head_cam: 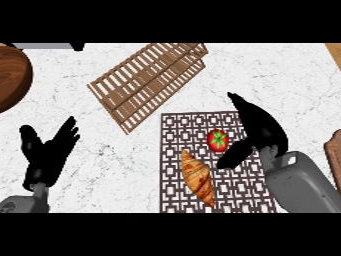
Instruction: Pick the tomato from the placemat and place it in the tiered shelf
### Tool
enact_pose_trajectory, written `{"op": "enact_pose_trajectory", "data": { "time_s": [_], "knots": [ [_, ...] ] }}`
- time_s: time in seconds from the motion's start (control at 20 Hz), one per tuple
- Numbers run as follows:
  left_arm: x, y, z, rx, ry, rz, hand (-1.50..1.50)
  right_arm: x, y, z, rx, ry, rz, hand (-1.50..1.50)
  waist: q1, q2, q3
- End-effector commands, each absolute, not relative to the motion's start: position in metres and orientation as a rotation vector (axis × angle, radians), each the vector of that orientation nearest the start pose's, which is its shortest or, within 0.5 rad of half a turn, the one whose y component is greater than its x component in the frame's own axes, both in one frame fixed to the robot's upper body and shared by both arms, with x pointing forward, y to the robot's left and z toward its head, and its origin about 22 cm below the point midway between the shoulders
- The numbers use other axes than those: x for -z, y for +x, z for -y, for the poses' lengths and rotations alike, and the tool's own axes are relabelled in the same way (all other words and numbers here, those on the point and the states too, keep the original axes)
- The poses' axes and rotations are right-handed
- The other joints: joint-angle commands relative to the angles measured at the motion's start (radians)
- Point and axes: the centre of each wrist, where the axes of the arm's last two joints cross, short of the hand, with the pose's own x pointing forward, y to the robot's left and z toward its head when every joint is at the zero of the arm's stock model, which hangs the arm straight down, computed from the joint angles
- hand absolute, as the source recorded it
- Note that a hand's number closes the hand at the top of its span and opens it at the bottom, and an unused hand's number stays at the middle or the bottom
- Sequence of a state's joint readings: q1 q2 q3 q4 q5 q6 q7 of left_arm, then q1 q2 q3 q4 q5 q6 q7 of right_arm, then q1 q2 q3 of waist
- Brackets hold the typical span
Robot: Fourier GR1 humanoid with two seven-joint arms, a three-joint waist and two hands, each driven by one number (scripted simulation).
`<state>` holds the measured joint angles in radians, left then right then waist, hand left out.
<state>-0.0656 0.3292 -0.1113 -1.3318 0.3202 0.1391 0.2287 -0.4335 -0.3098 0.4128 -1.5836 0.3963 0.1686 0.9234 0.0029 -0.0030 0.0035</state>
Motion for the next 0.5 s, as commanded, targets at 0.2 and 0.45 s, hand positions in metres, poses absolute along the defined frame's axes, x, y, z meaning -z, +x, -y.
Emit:
{"op": "enact_pose_trajectory", "data": {
  "time_s": [0.2,0.45],
  "knots": [
    [0.012,0.251,-0.284,-0.056,0.095,1.128,0.0,-0.091,0.3,0.139,-0.877,-0.637,0.967,-1.5,0.001,0.002,-0.003],
    [0.02,0.24,-0.284,-0.027,0.089,1.128,0.0,-0.056,0.307,0.129,-0.869,-0.666,0.941,-1.5,0.005,0.003,-0.003]
  ]
}}
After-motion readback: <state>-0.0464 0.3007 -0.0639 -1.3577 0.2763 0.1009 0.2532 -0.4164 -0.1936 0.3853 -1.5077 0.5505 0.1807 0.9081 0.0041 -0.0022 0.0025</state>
